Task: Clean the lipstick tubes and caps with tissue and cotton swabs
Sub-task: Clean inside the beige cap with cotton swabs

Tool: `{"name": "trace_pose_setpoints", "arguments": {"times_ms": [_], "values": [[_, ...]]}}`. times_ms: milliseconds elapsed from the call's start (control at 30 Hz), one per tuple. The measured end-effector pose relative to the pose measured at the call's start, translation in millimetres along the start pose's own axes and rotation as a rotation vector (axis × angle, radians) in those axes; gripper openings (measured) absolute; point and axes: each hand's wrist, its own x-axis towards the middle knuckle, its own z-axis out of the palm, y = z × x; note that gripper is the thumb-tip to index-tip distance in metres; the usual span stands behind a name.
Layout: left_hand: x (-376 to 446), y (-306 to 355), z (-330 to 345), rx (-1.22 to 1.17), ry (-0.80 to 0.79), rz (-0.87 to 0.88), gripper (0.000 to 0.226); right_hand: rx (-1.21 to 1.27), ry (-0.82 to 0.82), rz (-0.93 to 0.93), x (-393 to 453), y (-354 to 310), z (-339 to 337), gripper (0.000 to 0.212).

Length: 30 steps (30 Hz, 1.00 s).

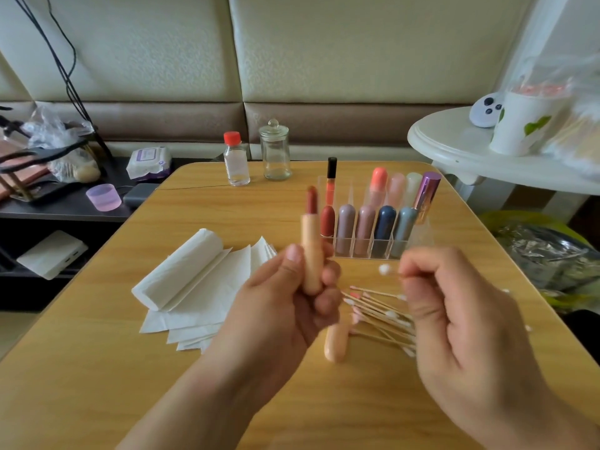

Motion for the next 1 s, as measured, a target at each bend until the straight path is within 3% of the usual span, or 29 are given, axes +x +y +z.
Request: {"name": "trace_pose_setpoints", "arguments": {"times_ms": [67,167,233,267,333,400,500,600,700,767,867,1000], "values": [[4.1,6.8,-4.5,-0.132,0.072,0.034,0.033,0.047,-0.127,0.109,0.4,-2.5,0.6,0.024],[6.9,12.1,-9.5,-0.179,0.125,0.033,0.038,-0.196,-0.366,0.09,4.3,-7.6,0.5,0.056],[5.9,13.0,-10.3,-0.151,0.116,0.023,0.029,-0.311,-0.469,0.109,7.9,-11.1,4.2,0.074],[5.5,13.0,-10.5,-0.134,0.11,0.021,0.023,-0.342,-0.477,0.105,7.9,-12.5,6.5,0.077],[4.8,12.3,-11.7,-0.113,0.102,0.023,0.017,-0.385,-0.532,0.079,6.0,-11.7,13.1,0.063],[5.0,11.6,-12.5,-0.102,0.096,0.022,0.017,-0.361,-0.464,0.048,4.3,-10.8,15.9,0.041],[6.1,9.1,-13.8,-0.029,0.094,0.02,0.022,-0.248,-0.347,0.01,2.1,-6.7,13.3,0.027],[5.5,4.3,-13.9,0.074,0.007,0.008,0.026,-0.146,-0.083,-0.071,5.9,-1.0,5.8,0.043],[-0.7,-0.7,-7.3,0.036,-0.178,-0.041,0.025,-0.107,0.044,-0.118,9.3,-1.0,7.0,0.047],[-2.7,-3.0,-4.3,0.03,-0.205,-0.033,0.028,-0.095,0.049,-0.14,8.5,0.2,8.6,0.048],[-1.3,-3.8,-5.9,0.009,-0.2,0.016,0.033,0.028,-0.069,-0.092,4.3,0.4,3.3,0.058],[1.3,-2.4,-8.8,0.014,-0.29,0.059,0.033,0.521,-0.119,0.19,-0.4,5.9,-9.2,0.019]]}}
